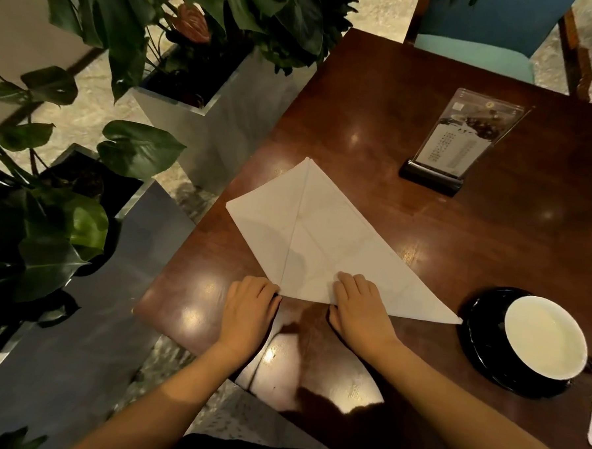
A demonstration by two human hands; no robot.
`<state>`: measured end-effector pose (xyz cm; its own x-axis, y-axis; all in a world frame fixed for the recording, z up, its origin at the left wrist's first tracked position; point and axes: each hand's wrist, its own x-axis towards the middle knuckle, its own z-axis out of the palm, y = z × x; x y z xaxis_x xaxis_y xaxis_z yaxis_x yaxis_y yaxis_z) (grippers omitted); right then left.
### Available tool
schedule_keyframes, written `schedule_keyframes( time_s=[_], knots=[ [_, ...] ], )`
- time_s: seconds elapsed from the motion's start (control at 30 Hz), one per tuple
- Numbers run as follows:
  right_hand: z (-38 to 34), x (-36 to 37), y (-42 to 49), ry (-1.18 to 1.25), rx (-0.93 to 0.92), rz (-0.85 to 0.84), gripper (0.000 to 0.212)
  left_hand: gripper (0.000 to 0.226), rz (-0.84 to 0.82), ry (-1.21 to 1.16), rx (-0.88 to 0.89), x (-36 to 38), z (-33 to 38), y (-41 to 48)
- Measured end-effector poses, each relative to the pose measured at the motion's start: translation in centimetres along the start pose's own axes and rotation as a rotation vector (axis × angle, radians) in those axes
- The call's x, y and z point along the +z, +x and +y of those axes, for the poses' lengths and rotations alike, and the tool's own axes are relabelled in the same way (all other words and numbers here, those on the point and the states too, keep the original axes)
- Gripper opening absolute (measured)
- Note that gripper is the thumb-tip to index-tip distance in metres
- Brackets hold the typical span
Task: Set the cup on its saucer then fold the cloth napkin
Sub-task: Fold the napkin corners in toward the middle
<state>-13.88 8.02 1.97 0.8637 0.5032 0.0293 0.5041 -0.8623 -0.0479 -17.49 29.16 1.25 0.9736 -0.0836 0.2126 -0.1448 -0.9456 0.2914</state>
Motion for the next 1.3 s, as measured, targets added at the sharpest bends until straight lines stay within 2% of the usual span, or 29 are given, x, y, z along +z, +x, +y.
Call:
schedule_keyframes(
  time_s=[0.07, 0.13, 0.23, 0.33, 0.5, 0.57, 0.63, 0.8, 0.87, 1.07, 1.2, 1.3],
  knots=[
    [0.3, 0.1, -0.1, 0.002, -0.019, 0.0, 0.027, 0.011, -0.028, 0.033, 0.029, 0.2, -0.3, -0.1],
    [0.9, 0.1, -0.4, -0.011, -0.062, 0.01, 0.029, 0.025, -0.075, 0.063, 0.043, 0.4, -0.5, -0.1],
    [1.8, -0.5, -1.1, -0.043, -0.073, -0.009, 0.027, 0.019, -0.07, 0.114, 0.082, 0.2, -0.4, 0.4],
    [2.8, -1.4, -1.5, -0.042, 0.005, -0.06, 0.031, 0.007, -0.041, 0.141, 0.082, 0.2, -0.1, 0.9],
    [6.0, -2.7, -1.6, -0.056, 0.22, -0.117, 0.041, 0.019, -0.046, 0.188, 0.082, 0.1, 0.2, 1.0],
    [7.0, -3.6, -1.2, -0.064, 0.239, -0.198, 0.033, 0.025, -0.045, 0.162, 0.069, -0.1, 0.3, 1.0],
    [7.6, -4.3, -0.3, -0.038, 0.21, -0.276, 0.019, 0.028, -0.057, 0.126, 0.055, 0.1, 0.6, 0.7],
    [7.8, -5.6, 2.3, 0.008, 0.161, -0.441, 0.015, 0.027, -0.037, 0.042, -0.061, 0.1, 0.9, 0.5],
    [8.1, -6.1, 3.1, 0.031, 0.188, -0.488, 0.012, 0.026, -0.027, 0.046, -0.044, -0.1, 0.7, 0.6],
    [8.5, -8.4, 5.6, 0.088, 0.086, -0.606, 0.015, 0.024, -0.057, 0.064, 0.026, 0.0, 0.3, 0.0],
    [7.4, -9.4, 7.1, -0.011, 0.018, -0.674, 0.016, 0.022, -0.055, 0.055, -0.022, 0.0, 0.5, 0.3],
    [7.1, -10.1, 8.2, -0.077, 0.034, -0.703, 0.025, 0.025, -0.082, 0.1, -0.016, 0.0, 0.0, 0.2]
  ],
)
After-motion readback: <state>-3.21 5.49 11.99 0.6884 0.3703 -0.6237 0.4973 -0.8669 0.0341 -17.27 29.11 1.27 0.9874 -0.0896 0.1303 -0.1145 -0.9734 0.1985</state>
